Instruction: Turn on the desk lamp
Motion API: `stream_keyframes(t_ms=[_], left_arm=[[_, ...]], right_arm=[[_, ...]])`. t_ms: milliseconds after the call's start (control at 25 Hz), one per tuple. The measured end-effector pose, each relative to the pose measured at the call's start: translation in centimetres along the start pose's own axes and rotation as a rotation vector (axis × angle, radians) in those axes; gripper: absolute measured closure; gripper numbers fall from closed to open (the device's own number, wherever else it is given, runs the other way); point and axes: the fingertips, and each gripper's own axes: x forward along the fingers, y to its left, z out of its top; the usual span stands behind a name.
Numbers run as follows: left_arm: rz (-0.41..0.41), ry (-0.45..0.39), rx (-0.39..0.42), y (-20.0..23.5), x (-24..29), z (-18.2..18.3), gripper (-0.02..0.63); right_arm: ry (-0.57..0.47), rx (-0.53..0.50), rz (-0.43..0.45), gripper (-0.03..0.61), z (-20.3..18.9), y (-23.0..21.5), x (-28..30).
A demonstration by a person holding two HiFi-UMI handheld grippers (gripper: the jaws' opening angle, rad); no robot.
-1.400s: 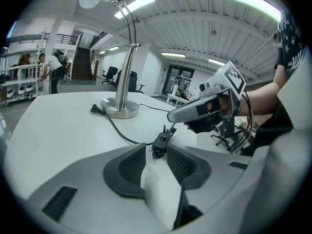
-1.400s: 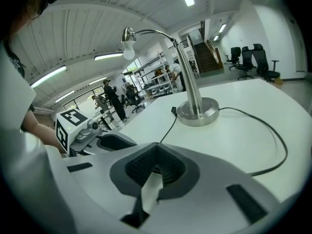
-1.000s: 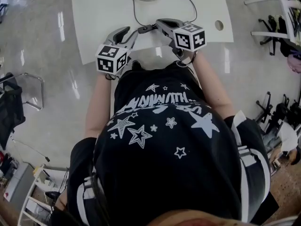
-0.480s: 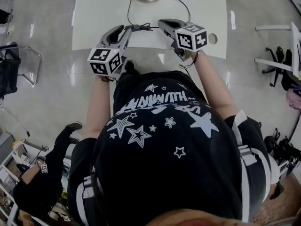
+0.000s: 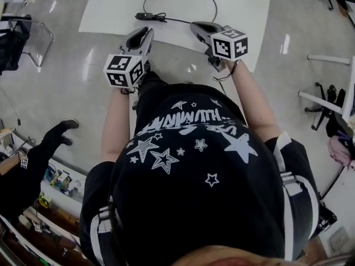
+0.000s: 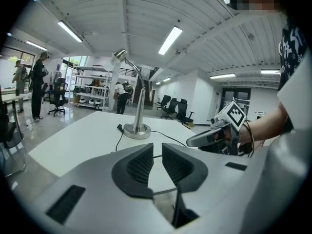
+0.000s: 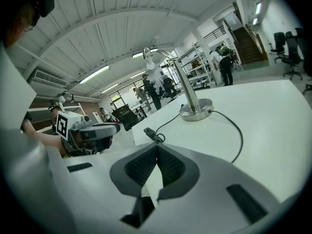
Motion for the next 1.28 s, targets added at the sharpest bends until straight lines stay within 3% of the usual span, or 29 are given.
stream_keyframes(t_ms=[360,560,960,1280], left_arm=[[0.155,-0.031,-0.026,-4.5,-3.9,-1.2,0.603],[0.157,-0.025,-0.033,-6.1,-5.1,-1.7,0.603],[0.145,-0.053,-0.081,-8.1,-6.9,-3.5,0.603],[0.14,-0.087,-0.102,-10.9,-11.6,-5.0,0.603]], right_arm=[[-0.009,-0.036,0.086,0.574,-2.1,1.4,-4.7],[-0.025,-0.004,0.089,0.574,-3.1,1.6,-5.8],[-0.006,-0.067,0.073,0.574,-4.8,4.1,-7.3],[-0.023,-0.12,0.062,0.574,-6.6,9.0,-8.8]])
